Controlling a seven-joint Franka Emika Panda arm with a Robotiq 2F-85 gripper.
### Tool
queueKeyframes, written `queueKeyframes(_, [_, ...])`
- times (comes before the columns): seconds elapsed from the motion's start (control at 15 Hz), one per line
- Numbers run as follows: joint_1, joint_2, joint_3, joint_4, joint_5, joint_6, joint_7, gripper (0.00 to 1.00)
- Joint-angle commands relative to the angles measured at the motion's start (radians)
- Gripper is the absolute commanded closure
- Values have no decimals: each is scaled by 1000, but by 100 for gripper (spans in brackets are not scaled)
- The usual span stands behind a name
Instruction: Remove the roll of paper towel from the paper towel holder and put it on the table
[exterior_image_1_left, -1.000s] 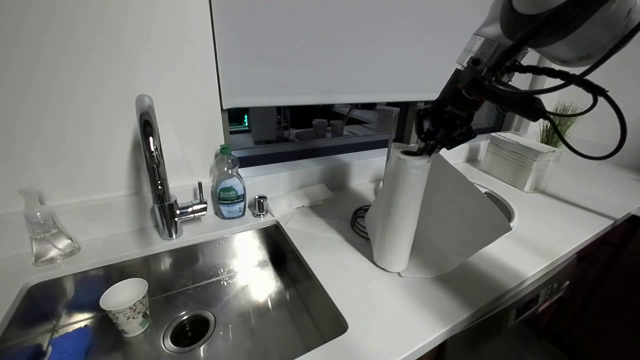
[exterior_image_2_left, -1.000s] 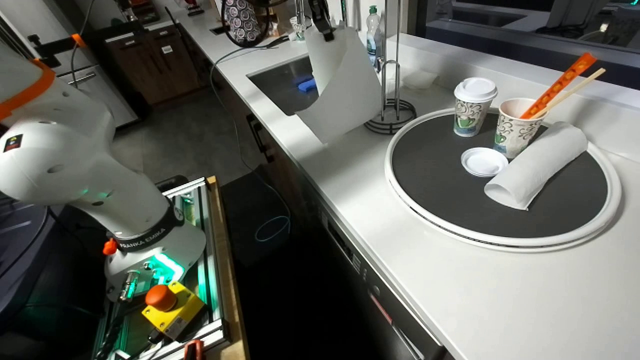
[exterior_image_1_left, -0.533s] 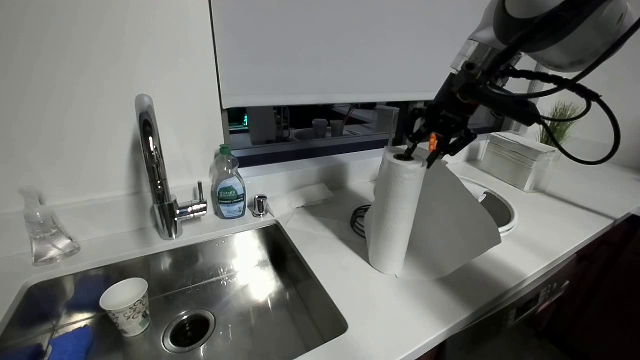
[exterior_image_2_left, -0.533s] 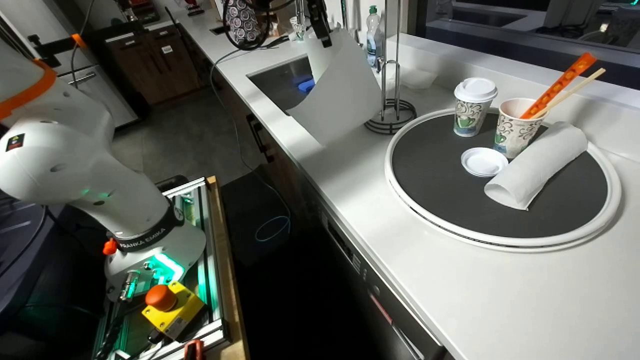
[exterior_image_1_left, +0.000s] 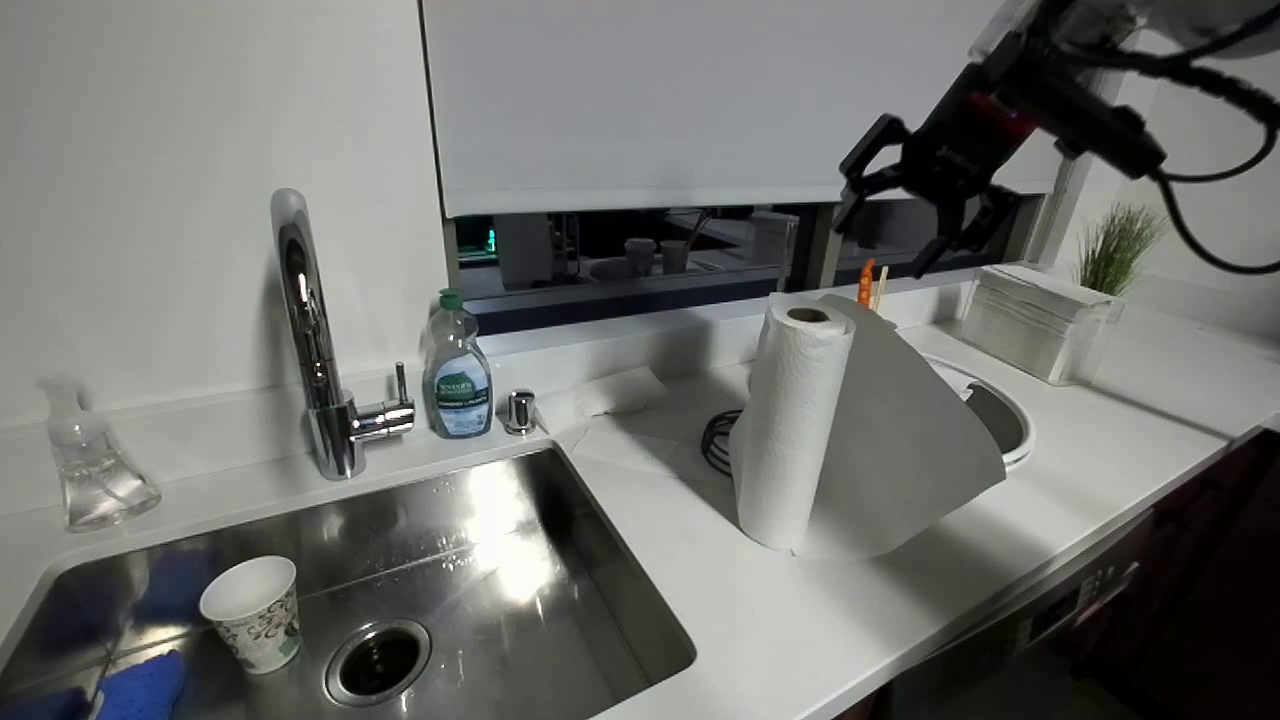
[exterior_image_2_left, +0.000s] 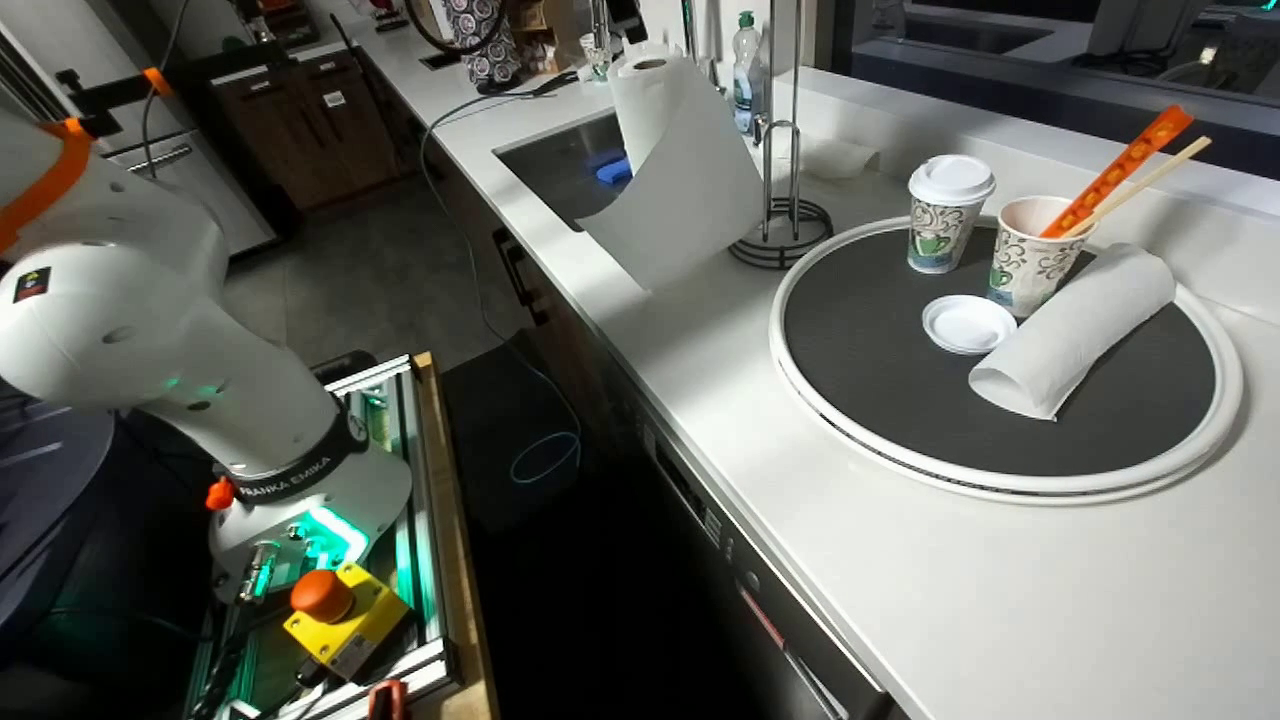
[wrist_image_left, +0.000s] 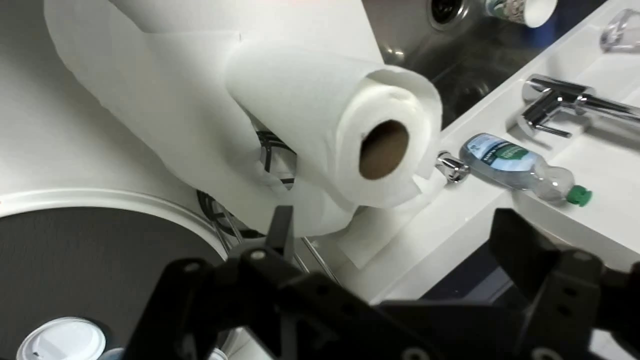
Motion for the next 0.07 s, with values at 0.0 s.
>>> queueKeyframes(0.0, [-3,-27,-13,4,18,-27,-21,0])
